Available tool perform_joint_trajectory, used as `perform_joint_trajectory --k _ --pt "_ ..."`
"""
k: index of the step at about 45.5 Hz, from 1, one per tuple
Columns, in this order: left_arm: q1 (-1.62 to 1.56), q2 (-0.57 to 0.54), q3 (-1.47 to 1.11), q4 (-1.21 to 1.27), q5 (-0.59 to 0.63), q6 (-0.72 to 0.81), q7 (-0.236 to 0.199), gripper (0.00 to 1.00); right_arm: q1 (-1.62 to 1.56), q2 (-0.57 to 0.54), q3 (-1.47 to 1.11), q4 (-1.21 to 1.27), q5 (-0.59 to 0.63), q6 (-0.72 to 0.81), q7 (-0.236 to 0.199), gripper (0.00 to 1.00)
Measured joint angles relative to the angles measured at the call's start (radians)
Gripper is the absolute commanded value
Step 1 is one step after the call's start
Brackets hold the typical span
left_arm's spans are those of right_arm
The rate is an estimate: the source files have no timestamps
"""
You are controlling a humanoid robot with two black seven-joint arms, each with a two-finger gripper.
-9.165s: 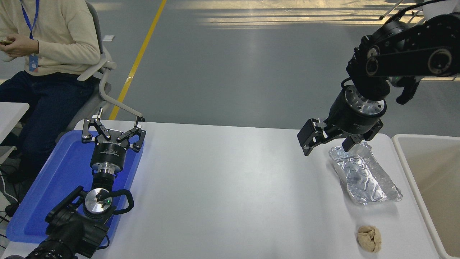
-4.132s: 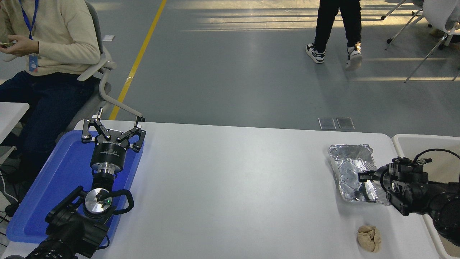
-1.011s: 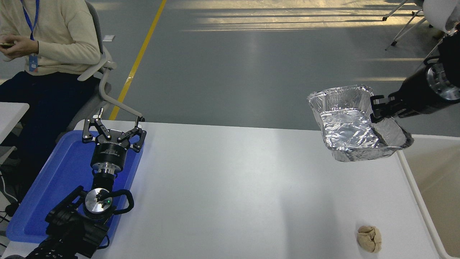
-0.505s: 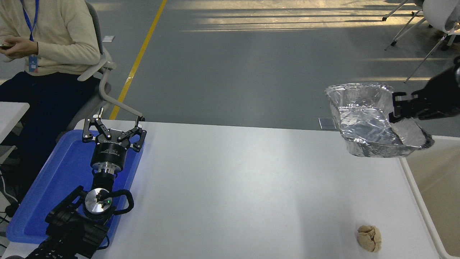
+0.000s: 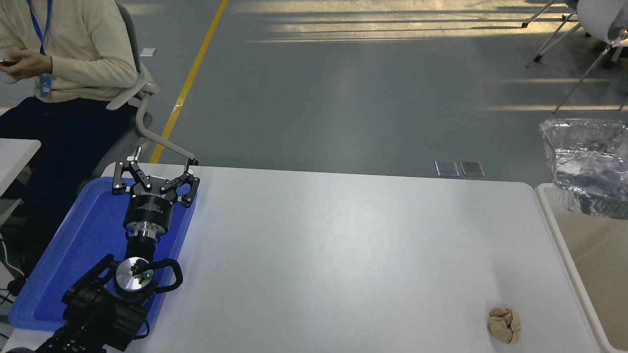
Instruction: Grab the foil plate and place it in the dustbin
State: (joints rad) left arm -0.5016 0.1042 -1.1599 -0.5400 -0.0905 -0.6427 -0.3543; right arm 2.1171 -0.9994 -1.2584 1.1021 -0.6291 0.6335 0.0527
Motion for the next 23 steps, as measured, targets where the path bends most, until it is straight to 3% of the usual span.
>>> perform_joint_trajectory --k 5,23 --pt "0.000 0.000 0.000 0.000 0.000 0.000 0.000 1.00 -0.070 -0.030 0.032 -0.083 -0.022 0.002 0.008 0.00" --pt "0.000 0.000 -0.001 0.000 0.000 0.000 -0.002 1.00 -0.469 -0.047 0.233 -0.442 -0.053 -0.009 0.101 0.00"
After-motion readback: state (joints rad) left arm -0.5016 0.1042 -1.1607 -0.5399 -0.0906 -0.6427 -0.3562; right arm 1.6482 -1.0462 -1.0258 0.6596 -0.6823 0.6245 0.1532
